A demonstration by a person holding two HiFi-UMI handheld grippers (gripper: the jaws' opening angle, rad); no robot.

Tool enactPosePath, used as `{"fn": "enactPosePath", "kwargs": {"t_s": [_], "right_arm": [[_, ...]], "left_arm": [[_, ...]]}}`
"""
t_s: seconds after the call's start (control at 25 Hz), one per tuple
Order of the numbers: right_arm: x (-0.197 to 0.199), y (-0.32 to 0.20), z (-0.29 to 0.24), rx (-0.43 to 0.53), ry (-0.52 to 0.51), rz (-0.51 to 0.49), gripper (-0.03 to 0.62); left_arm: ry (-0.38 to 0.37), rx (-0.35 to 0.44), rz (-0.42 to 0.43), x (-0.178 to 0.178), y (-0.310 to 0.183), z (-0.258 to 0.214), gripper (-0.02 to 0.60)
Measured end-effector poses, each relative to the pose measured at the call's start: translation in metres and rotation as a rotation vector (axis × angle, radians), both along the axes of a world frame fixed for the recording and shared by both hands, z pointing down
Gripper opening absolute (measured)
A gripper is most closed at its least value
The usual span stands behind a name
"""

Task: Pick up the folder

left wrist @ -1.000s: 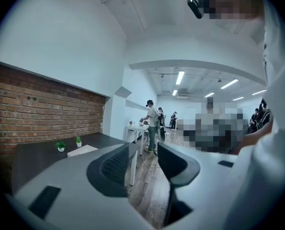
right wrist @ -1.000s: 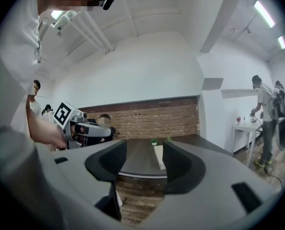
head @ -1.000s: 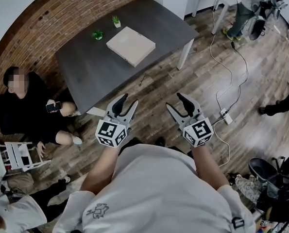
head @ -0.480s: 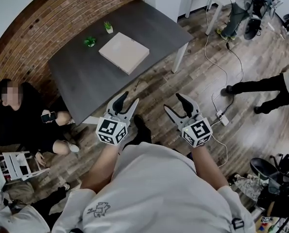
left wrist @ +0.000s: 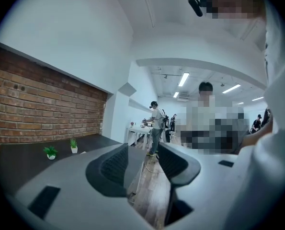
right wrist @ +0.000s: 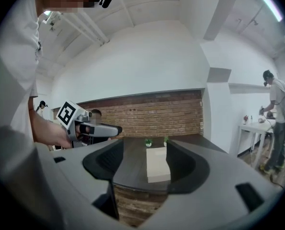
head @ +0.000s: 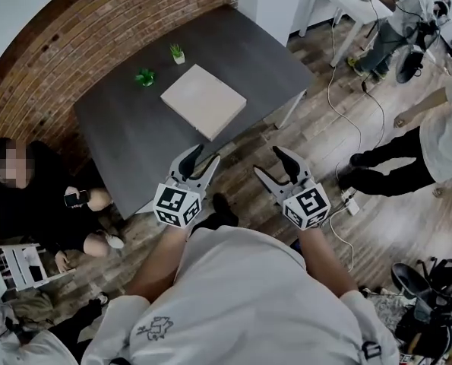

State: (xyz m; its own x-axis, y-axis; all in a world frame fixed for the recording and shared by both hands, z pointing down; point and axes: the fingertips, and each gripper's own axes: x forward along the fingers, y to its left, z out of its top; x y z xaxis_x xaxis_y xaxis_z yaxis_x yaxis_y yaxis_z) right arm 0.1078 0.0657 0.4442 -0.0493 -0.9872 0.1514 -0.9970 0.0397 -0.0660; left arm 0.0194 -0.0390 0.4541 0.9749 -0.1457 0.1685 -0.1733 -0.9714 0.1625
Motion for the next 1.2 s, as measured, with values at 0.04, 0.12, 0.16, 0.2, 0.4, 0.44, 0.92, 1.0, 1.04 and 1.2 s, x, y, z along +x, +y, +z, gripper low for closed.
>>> {"fn": "enactPosePath", "kwargs": {"t_s": [0.04, 0.12, 0.16, 0.2, 0.4, 0.44, 0.92, 1.0, 1.04, 1.2], "right_arm": [[0.004, -0.015, 0.0, -0.004, 0.0, -0.005, 0.285], [0.009, -0.044, 0.001, -0.013, 0.0, -0.018, 0.287], [0.011, -0.058, 0.001, -0.018, -0.001, -0.027, 0.287], [0.012, -0.072, 0.002, -0.023, -0.002, -0.035, 0.288], [0.017, -0.137, -0.001, -0.032, -0.002, -0.072, 0.292], [0.017, -0.148, -0.003, -0.032, -0.001, -0.081, 0.293], [0.018, -0.227, 0.003, -0.056, -0.001, -0.178, 0.298], [0.02, -0.24, 0.004, -0.058, -0.002, -0.203, 0.298], [0.021, -0.246, 0.005, -0.059, -0.003, -0.216, 0.298], [0.031, -0.273, 0.009, -0.067, -0.005, -0.269, 0.299]], "left_arm": [[-0.002, -0.007, -0.004, 0.003, -0.013, 0.002, 0.202], [-0.001, -0.022, -0.014, 0.006, -0.038, 0.004, 0.204], [-0.001, -0.028, -0.017, 0.008, -0.049, 0.003, 0.204], [-0.002, -0.032, -0.016, 0.01, -0.06, 0.003, 0.204], [0.0, -0.036, -0.024, 0.017, -0.109, -0.002, 0.204], [0.0, -0.037, -0.03, 0.017, -0.118, -0.003, 0.204], [-0.014, -0.049, -0.116, 0.01, -0.185, 0.003, 0.209], [-0.017, -0.05, -0.139, 0.01, -0.194, 0.004, 0.21], [-0.017, -0.05, -0.153, 0.01, -0.199, 0.005, 0.21], [-0.02, -0.056, -0.21, 0.014, -0.22, 0.007, 0.213]]}}
